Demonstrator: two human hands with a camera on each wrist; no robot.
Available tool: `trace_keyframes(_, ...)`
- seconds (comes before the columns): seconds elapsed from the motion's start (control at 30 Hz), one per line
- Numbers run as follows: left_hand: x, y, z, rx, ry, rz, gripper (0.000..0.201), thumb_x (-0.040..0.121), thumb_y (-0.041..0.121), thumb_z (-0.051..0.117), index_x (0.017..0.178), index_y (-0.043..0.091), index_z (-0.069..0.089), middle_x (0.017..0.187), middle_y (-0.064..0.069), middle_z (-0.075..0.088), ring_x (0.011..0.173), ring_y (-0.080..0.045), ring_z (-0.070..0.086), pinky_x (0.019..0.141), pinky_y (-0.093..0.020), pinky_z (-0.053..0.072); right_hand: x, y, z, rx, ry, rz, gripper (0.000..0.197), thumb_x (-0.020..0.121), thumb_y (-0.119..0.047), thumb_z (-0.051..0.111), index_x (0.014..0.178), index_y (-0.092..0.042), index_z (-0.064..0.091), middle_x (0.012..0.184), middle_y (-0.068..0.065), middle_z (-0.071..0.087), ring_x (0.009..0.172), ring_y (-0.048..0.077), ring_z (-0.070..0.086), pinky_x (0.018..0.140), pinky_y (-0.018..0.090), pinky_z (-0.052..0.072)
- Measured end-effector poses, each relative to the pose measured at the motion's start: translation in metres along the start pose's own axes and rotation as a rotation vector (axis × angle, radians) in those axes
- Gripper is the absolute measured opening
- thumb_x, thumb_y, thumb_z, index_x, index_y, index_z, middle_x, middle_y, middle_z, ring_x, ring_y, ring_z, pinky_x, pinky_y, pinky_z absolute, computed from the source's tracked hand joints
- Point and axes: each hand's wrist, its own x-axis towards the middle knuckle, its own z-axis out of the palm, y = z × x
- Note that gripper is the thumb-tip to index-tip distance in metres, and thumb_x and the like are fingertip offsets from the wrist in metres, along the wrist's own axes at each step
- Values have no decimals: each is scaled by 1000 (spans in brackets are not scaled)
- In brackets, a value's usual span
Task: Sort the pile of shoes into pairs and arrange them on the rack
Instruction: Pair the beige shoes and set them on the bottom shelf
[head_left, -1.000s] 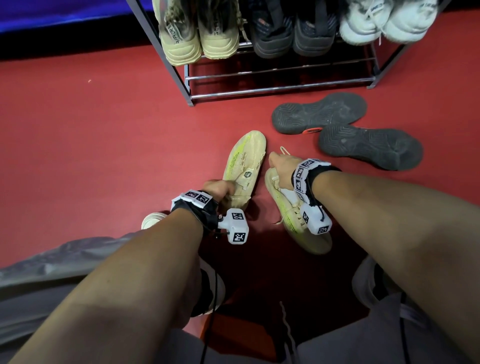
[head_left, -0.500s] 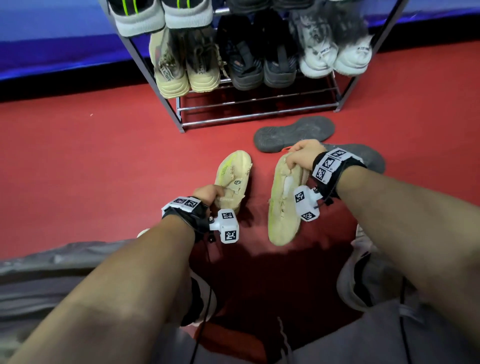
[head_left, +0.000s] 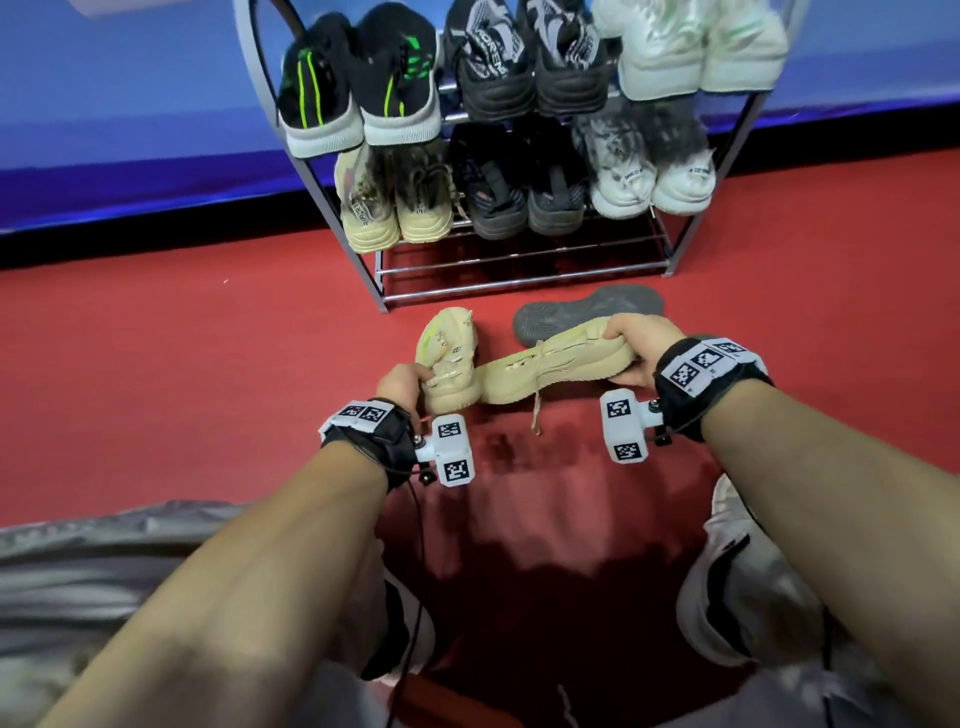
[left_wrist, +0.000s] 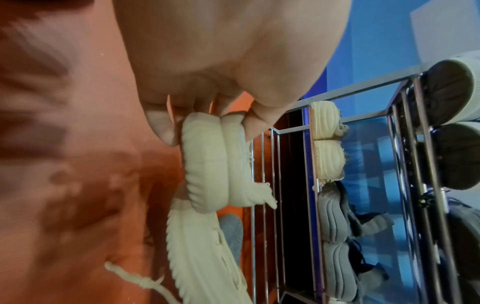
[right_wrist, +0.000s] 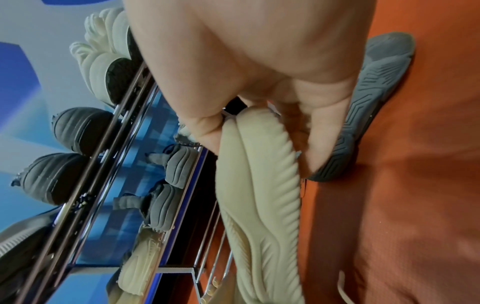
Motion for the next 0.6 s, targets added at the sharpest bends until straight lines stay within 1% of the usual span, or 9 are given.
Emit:
trace_keyframes(0.07,-1,2,3,-30,-14,4,27,74,11,53,98,5,61,71,-11,57,53,-26,55,49,-30,50,3,0,2,93,25,28,41,72,-4,57,113,-9,55,110,19,61,97,35,65,77,53,57)
trace_keyframes(0.1,-1,1,4,-48,-16,2,26,76,12,52,100,5,60,72,-11,56,53,-26,55,47,-30,52,4,-1,3,122,43,29,43,73,-4,56,115,-11,54,113,19,61,98,35,64,76,52,57)
trace_keyframes(0.2,4,-1,8,-98,-13,-5,22,81,15,52,101,6,59,76,-11,57,54,-25,56,44,-29,51,11,-3,8,171,49,37,43,75,-3,55,118,-12,55,116,18,61,97,35,65,67,45,58)
trace_keyframes(0.27,10,-2,12,-126,-25,-8,22,84,16,53,103,6,59,76,-9,58,52,-22,57,43,-27,50,16,-4,13,193,45,64,44,77,-4,56,119,-12,54,115,17,61,97,34,65,62,42,57)
trace_keyframes(0.3,13,-3,13,-132,-37,-9,22,85,16,53,105,6,59,76,-8,58,49,-20,57,43,-27,50,18,-4,15,209,41,75,44,77,-4,56,121,-11,53,114,17,60,96,34,65,62,42,58)
trace_keyframes(0.37,20,-6,17,-139,-64,-10,23,89,16,54,109,7,58,79,-6,57,46,-17,57,43,-26,51,24,-2,22,250,15,95,46,77,-3,57,122,-10,54,115,17,62,97,34,66,70,45,59)
trace_keyframes(0.43,27,-8,19,-156,-89,-12,24,92,17,54,114,8,57,84,-5,55,60,-18,58,43,-26,52,29,1,31,290,-27,113,45,77,-2,55,121,-8,57,115,18,65,96,32,68,75,45,59)
trace_keyframes(0.5,33,-10,22,-177,-115,-10,24,93,18,53,115,7,55,87,-5,53,69,-19,56,44,-26,52,35,4,41,319,-65,133,44,76,-2,53,119,-7,59,114,17,68,96,30,70,72,42,59)
trace_keyframes(0.6,44,-11,25,-207,-133,7,25,95,18,53,117,7,56,90,-5,56,73,-19,58,47,-27,54,47,4,58,355,-106,144,40,77,-2,53,117,-6,59,111,16,69,94,28,70,67,37,59)
